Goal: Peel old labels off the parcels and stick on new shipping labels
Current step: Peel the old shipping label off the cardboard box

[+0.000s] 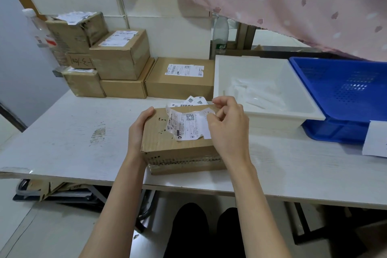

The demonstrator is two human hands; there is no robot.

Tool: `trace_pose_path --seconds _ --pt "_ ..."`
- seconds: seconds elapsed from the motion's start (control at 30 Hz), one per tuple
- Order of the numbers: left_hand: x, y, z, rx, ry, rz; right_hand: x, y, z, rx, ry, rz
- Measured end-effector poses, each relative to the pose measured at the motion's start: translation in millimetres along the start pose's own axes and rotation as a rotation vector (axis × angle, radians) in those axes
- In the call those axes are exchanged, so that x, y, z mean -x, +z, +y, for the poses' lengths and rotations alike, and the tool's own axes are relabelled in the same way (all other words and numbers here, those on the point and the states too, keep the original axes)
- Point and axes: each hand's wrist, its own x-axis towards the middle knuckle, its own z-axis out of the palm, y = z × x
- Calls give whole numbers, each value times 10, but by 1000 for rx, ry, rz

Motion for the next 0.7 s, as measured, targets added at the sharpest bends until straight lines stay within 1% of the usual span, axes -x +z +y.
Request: trace_pose_path --seconds 0.1,0.27,0.33,0.4,0.53,0.6,0.7 --pt "6 17 -10 -12 17 -3 32 -46 -9 -143 37 -1" --pt "0 12 -14 -27 21 2 22 -71 -8 -226 82 -12" --pt "-1 18 -2 -19 15 6 10 -75 -6 -206 108 -1" --pt "5 22 2 -20 19 12 20 -51 -21 -153 103 49" --pt "18 14 12 -23 -10 8 55 -14 -60 -15 -17 182" --pt "19 16 13 -18 -10 8 53 -24 -36 20 -22 169" --pt "18 22 11 -10 -7 19 74 20 8 108 -36 84"
